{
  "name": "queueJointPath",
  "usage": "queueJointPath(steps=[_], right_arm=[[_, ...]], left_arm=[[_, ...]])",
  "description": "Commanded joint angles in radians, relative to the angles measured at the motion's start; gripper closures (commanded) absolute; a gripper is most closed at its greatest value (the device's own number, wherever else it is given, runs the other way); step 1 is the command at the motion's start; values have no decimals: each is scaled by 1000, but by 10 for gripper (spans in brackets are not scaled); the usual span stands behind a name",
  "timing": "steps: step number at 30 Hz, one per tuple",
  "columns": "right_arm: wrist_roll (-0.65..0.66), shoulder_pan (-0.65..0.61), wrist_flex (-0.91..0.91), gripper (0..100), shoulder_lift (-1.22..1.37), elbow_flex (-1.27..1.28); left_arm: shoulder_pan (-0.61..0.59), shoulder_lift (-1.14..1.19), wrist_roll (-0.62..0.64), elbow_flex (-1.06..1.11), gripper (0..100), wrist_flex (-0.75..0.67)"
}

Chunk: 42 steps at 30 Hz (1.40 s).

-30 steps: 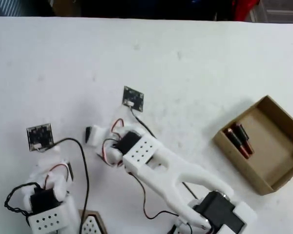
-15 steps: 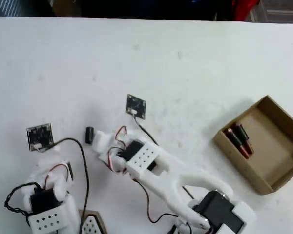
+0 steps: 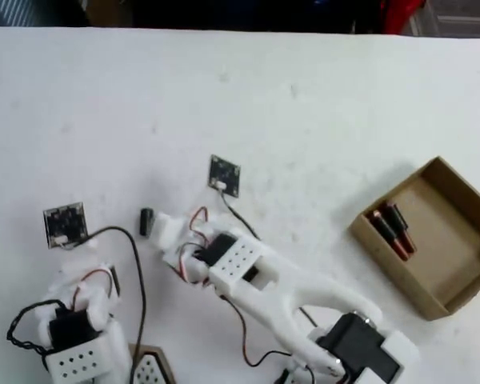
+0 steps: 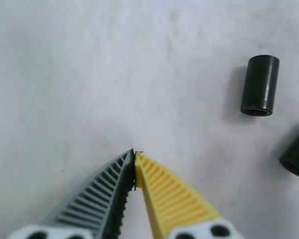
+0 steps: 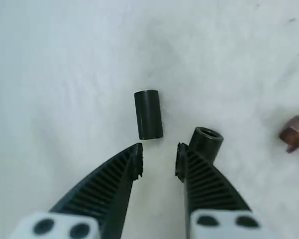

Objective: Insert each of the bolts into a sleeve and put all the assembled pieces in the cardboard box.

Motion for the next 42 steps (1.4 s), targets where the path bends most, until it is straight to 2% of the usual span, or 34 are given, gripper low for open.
queueJointPath(steps=[1, 17, 25, 31, 39, 42], right_arm=[[-8, 27, -15, 823, -7, 15], [-9, 28, -18, 816, -4, 43], [-9, 27, -136, 816, 105, 48], [-3, 22, -136, 817, 114, 46], [2, 25, -128, 958, 240, -21], [28, 25, -127, 967, 282, -43]], left_arm=[[-7, -8, -2, -11, 977, -15], [-7, -8, -2, -11, 977, -15], [-7, -8, -2, -11, 977, -15], [-7, -8, -2, -11, 977, -15], [-7, -8, -2, -11, 977, -14], [-7, -8, -2, -11, 977, -14]])
